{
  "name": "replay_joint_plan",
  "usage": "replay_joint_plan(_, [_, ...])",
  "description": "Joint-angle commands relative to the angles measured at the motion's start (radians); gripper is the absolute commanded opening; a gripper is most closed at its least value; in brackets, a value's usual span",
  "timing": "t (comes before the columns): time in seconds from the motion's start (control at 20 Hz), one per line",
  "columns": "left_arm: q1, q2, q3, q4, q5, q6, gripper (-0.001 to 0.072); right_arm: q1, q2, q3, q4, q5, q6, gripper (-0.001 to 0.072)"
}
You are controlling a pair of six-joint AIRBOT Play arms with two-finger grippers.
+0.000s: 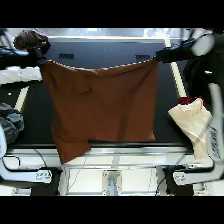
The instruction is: Fold the shirts.
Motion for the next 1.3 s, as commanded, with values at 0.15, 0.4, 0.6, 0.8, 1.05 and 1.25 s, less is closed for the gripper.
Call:
replay_joint_plan(0.15, [-0.006,-0.231,0.005,-0.1,0.367,-0.055,0.0208,0.012,-0.283,0.002,0.091,-0.583,0.187,0.0082])
replay_joint_plan(0.4, [0.205,-0.082,0.026,-0.097,0.135,-0.029,0.0699,-0.099,-0.237,0.185,-0.022,-0.17,0.183,0.0432])
replay_joint_plan(0.6, [0.457,0.121,-0.074,-0.015,-0.155,0.0,0.0697,-0.262,-0.114,0.18,-0.052,0.278,0.064,0.0394])
replay_joint_plan(0.8, [0.62,0.402,-0.526,-0.025,-0.126,0.019,0.0696,-0.322,0.108,-0.127,0.005,0.262,-0.01,0.0386])
replay_joint_plan(1.05, [0.633,0.435,-0.932,-0.057,-0.137,0.048,0.0695,-0.322,0.374,-0.621,0.111,0.014,-0.039,0.0387])
replay_joint_plan(1.25, [0.633,0.287,-1.006,-0.229,-0.15,0.161,0.0553,-0.322,0.421,-0.743,0.176,0.0,-0.04,0.0387])
